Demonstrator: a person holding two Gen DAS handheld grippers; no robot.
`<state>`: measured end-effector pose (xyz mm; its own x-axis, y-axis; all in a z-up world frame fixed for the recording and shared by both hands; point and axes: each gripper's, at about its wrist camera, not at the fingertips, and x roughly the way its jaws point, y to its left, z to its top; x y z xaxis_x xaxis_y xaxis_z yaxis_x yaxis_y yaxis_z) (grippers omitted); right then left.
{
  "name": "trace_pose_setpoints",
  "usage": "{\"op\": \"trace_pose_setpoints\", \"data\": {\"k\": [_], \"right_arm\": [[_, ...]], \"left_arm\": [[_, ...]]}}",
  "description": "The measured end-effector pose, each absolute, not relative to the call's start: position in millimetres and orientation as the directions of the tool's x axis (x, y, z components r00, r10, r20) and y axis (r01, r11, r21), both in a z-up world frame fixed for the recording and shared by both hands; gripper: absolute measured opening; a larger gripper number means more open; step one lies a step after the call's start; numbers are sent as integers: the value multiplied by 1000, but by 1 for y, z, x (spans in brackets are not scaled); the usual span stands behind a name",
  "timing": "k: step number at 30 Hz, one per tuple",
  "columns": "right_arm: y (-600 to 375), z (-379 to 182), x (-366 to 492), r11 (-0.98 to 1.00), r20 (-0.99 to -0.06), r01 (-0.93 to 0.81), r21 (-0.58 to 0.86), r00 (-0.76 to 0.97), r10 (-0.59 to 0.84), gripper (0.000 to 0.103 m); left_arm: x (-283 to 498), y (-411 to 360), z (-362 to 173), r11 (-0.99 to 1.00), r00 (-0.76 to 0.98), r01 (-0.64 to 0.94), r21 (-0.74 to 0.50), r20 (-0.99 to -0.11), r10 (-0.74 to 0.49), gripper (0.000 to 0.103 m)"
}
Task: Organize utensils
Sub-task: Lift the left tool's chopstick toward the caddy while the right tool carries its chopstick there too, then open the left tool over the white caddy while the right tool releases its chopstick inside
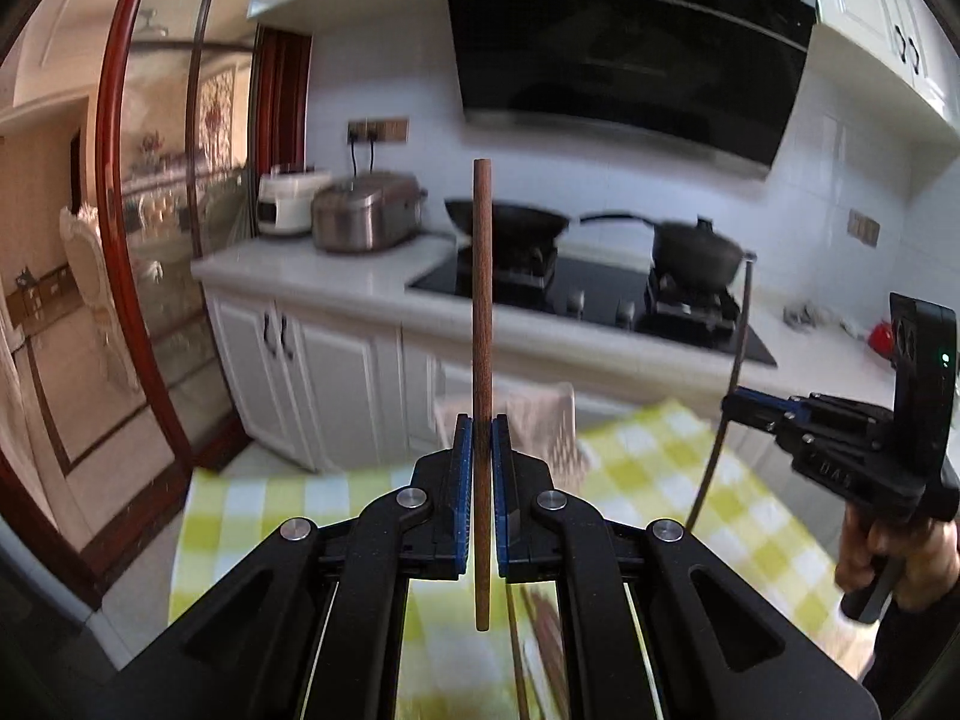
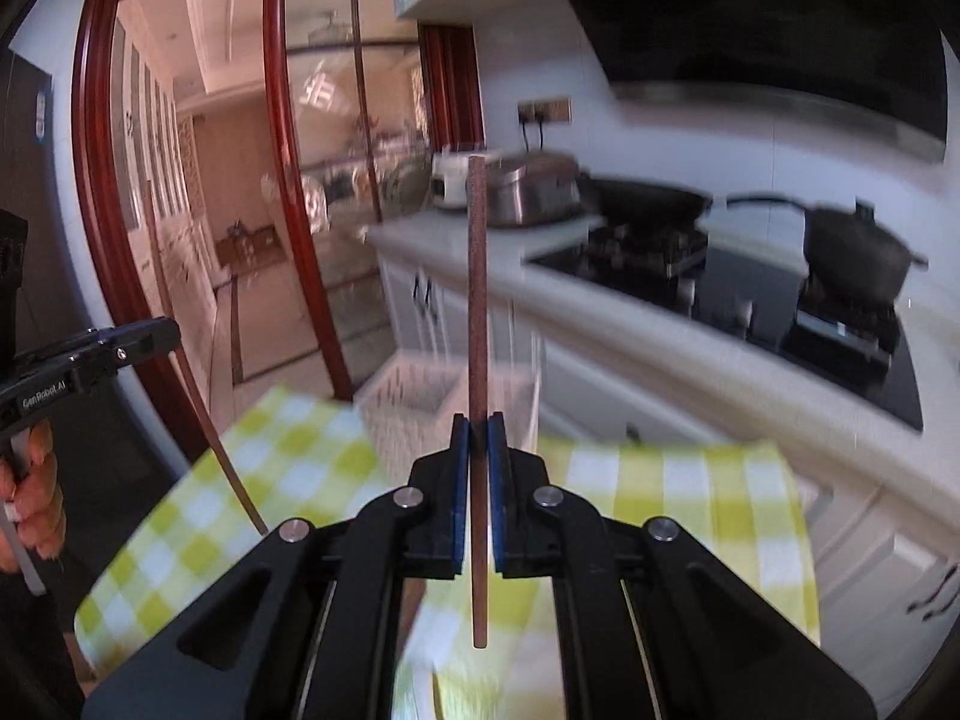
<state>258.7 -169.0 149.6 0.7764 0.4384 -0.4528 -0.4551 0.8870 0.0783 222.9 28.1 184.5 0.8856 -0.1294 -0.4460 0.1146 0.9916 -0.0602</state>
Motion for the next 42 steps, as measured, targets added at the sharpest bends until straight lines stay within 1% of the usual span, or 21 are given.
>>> {"op": "trace_pose_setpoints", "data": {"k": [5, 8, 11, 14, 19, 25, 28, 30, 32, 33, 34, 35, 36, 37, 38, 39, 40, 41, 42], "right_arm": [[-151, 183, 304, 902, -381, -421, 93, 822, 423, 6], [-145, 192, 330, 913, -355, -397, 94, 844, 403, 6], [-140, 189, 356, 920, -350, -377, 104, 852, 389, 6], [-132, 172, 381, 919, -386, -375, 125, 835, 393, 6], [-127, 134, 407, 912, -464, -364, 188, 786, 409, 6], [-126, 100, 417, 915, -542, -354, 195, 739, 401, 6], [-125, 87, 421, 917, -591, -346, 197, 705, 393, 6], [-123, 80, 424, 919, -612, -347, 189, 690, 386, 6], [-121, 73, 427, 920, -634, -345, 186, 673, 381, 6], [-120, 71, 428, 918, -642, -352, 186, 663, 384, 7], [-119, 69, 429, 916, -647, -357, 184, 658, 386, 10], [-117, 68, 429, 916, -648, -359, 179, 658, 384, 15], [-117, 68, 430, 919, -647, -353, 174, 663, 377, 31], [-120, 69, 429, 921, -641, -348, 175, 670, 374, 41], [-122, 72, 427, 923, -625, -344, 173, 686, 372, 43], [-126, 76, 424, 925, -615, -341, 167, 697, 368, 43], [-129, 78, 421, 927, -609, -338, 162, 705, 363, 43], [-133, 81, 418, 929, -602, -334, 162, 712, 361, 43], [-138, 83, 413, 930, -595, -329, 164, 719, 359, 43]], "left_arm": [[272, 17, 214, 992, 903, 112, -62, -410, -127, 5], [302, 13, 222, 993, 915, 96, -68, -387, -115, 5], [327, 9, 219, 994, 921, 78, -72, -376, -99, 5], [346, 5, 206, 995, 920, 66, -77, -381, -90, 5], [370, 0, 163, 994, 892, 53, -95, -442, -90, 5], [386, 2, 126, 991, 853, 40, -125, -513, -99, 5], [393, 2, 110, 993, 813, 18, -119, -577, -84, 5], [395, 5, 104, 992, 793, 15, -125, -602, -88, 5], [402, 7, 94, 992, 747, 6, -127, -659, -89, 6], [405, 7, 91, 992, 730, 7, -129, -677, -93, 6], [407, 8, 90, 993, 724, 1, -117, -685, -82, 8], [408, 10, 89, 995, 723, -8, -100, -688, -64, 8], [408, 13, 90, 995, 724, -13, -99, -687, -58, 9], [409, 15, 91, 995, 725, -17, -103, -686, -59, 13], [408, 17, 93, 994, 728, -19, -105, -683, -58, 27], [404, 20, 96, 994, 740, -20, -103, -671, -54, 37], [401, 22, 99, 995, 752, -22, -99, -658, -49, 54], [395, 24, 102, 996, 765, -23, -91, -643, -41, 57], [392, 25, 104, 996, 769, -24, -86, -638, -37, 57]]}}
